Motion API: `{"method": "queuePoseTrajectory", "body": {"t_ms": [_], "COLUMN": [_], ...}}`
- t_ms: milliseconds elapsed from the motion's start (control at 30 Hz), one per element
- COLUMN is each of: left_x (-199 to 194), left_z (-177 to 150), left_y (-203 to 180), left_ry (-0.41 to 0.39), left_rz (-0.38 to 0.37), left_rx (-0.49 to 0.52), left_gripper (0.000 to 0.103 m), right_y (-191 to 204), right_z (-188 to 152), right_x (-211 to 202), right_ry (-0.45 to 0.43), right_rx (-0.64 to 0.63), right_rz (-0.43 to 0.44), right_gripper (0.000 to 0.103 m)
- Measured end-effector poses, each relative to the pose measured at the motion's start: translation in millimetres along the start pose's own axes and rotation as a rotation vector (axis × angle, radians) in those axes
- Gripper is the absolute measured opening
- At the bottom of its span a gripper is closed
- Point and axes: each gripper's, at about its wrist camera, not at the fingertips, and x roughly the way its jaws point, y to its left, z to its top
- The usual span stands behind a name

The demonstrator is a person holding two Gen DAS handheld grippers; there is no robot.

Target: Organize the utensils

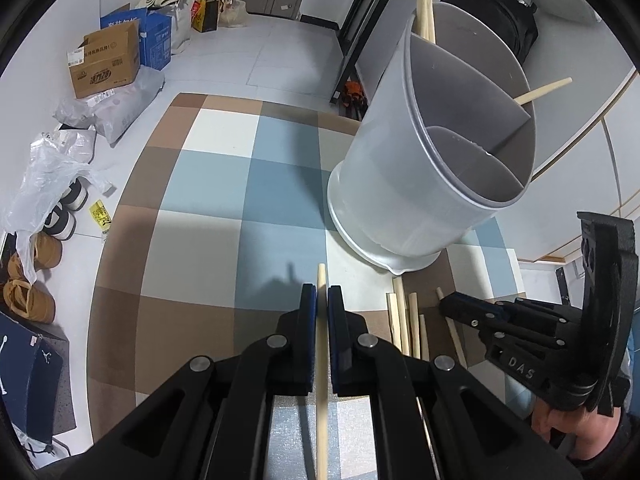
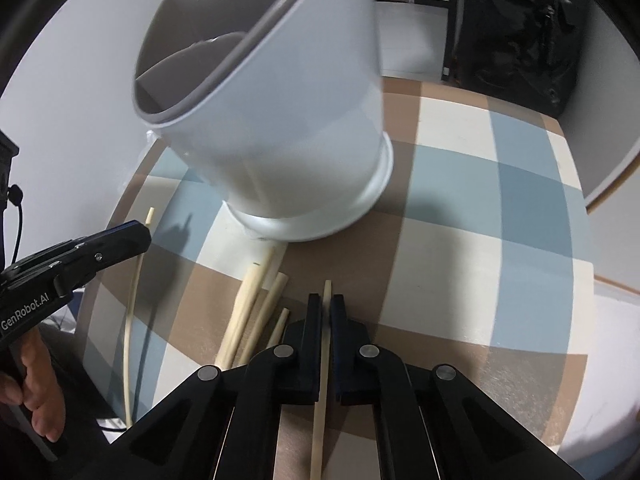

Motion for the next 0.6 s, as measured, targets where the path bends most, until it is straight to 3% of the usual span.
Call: {"method": "queuePoseTrajectory", "body": {"t_ms": [200, 400, 600], "left_x": [-5.9, -19.6, -35.8], "left_z": [-0.7, -0.1, 0.5], "left_y": [-2.1, -8.5, -13.2], "left_ry": [-0.022, -0.086, -0.17], "left_rz": [0.002, 0.0, -0.008], "left_rx": [0.0, 0.015, 0.012], "left_gripper": [0.001, 0.001, 0.001], "right_y": [-15.2, -32.3, -23.0], "right_z": [-6.1, -13.0, -3.9], "right_x": [-17.6, -50.3, -71.9], "right_ry": [-0.058, -0.18, -0.307], "right_rx": [0.073, 0.109, 0.114], "right_rz": [0.015, 0.063, 0.11], "right_gripper": [0.003, 0.003, 0.003]}}
